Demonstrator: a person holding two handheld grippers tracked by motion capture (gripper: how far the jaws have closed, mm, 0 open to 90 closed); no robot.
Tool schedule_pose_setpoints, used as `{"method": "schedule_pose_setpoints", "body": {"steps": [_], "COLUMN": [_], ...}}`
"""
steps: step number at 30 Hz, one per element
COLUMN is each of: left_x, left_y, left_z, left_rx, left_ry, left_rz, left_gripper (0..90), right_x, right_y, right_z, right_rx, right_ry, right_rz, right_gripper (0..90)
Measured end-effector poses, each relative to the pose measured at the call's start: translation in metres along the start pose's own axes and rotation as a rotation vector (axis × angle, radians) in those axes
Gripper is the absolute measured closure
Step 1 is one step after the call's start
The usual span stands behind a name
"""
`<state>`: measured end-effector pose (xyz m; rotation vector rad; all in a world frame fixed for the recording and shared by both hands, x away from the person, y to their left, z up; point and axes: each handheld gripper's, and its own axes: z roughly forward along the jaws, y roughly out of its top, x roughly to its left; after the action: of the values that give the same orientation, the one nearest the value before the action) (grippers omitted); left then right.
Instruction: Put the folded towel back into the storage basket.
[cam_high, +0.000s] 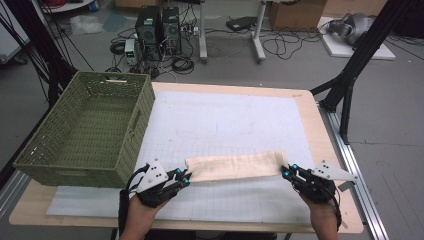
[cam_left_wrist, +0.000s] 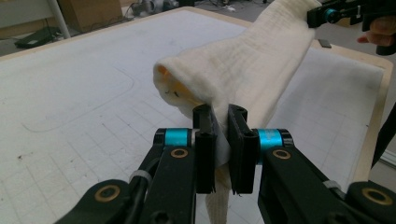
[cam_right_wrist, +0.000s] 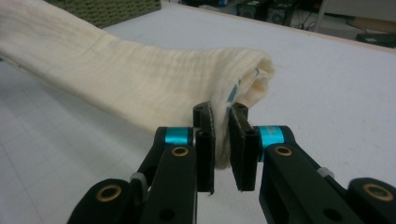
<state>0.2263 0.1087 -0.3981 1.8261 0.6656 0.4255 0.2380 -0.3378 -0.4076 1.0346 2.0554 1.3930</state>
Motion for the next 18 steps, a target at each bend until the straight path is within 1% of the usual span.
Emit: {"method": "schedule_pose_setpoints", "body": {"steps": [5, 11, 13, 14, 15, 16, 18], "left_x": [0.004, 0.006, 0.006, 0.006, 0.006, 0.006, 0.007], "left_y": [0.003, 0.009, 0.011, 0.012, 0.013, 0.015, 0.018], "left_z": [-0.005, -0.011, -0.013, -0.013, -0.015, -0.016, -0.019], "left_rx": [-0.018, -0.038, -0.043, -0.048, -0.050, -0.057, -0.064], "left_ry": [0.007, 0.019, 0.021, 0.022, 0.024, 0.025, 0.027], "left_rz": [-0.005, -0.001, 0.004, 0.003, 0.007, 0.005, 0.000], "left_gripper": [82.2, 82.2, 82.2, 82.2, 82.2, 82.2, 82.2], "right_x": [-0.001, -0.004, -0.006, -0.006, -0.007, -0.007, -0.008], "right_y": [0.007, 0.020, 0.029, 0.029, 0.036, 0.036, 0.043], "right_z": [0.004, 0.013, 0.017, 0.017, 0.020, 0.020, 0.023], "right_rx": [-0.025, -0.028, -0.027, -0.027, -0.029, -0.029, -0.035], "right_ry": [0.014, 0.026, 0.025, 0.025, 0.024, 0.024, 0.024], "right_rz": [0.009, -0.009, -0.021, -0.021, -0.028, -0.028, -0.032], "right_gripper": [81.7, 81.7, 81.7, 81.7, 81.7, 81.7, 81.7]}}
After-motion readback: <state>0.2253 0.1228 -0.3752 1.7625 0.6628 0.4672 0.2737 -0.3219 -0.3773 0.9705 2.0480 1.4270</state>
